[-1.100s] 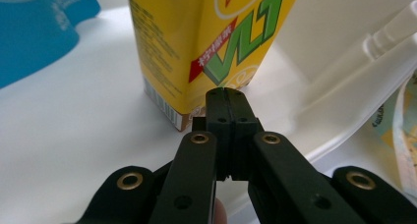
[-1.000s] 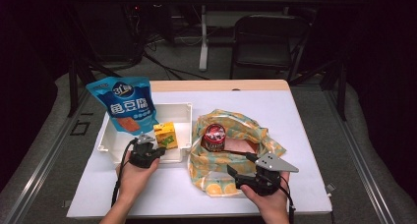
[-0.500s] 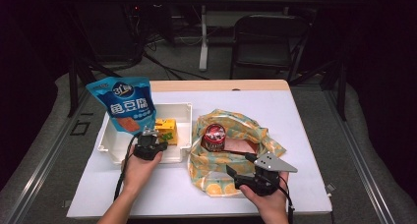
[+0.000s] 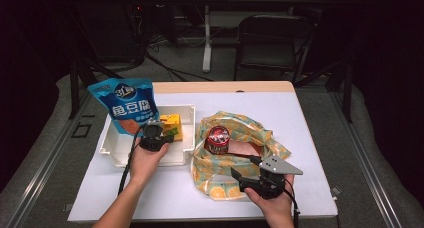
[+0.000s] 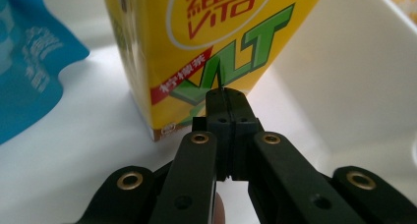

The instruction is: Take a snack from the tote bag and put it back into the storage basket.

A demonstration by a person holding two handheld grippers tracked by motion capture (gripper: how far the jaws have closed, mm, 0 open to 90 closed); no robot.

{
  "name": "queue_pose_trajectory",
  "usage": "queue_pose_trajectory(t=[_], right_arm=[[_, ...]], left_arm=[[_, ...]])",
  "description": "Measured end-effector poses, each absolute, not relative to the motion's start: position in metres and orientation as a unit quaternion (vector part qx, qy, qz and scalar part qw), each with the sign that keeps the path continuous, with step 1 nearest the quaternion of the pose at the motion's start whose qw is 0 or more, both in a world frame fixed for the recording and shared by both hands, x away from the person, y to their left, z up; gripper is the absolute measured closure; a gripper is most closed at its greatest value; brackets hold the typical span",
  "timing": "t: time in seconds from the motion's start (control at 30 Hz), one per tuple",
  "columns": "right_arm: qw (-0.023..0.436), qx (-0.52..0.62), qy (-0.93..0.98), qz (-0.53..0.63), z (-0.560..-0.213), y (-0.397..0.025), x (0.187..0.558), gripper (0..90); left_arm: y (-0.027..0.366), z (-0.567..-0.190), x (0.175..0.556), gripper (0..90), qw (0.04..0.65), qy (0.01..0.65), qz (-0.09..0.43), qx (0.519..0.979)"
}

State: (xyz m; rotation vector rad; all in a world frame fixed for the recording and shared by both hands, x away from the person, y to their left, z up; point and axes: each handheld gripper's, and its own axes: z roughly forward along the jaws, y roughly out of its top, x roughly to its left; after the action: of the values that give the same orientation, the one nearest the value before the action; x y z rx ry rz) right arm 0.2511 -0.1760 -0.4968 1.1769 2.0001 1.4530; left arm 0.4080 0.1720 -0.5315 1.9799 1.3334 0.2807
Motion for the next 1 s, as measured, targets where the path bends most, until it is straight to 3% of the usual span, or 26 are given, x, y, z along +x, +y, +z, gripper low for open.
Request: queue_pose_trajectory(t=[1.0], right_arm=[[0.199, 0.424, 0.717, 0.516, -0.498, -0.179, 0.253, 22.1]], left_arm=[[0.176, -0.545, 0.436, 90.0, 0.399, 0.567, 0.11, 0.712]])
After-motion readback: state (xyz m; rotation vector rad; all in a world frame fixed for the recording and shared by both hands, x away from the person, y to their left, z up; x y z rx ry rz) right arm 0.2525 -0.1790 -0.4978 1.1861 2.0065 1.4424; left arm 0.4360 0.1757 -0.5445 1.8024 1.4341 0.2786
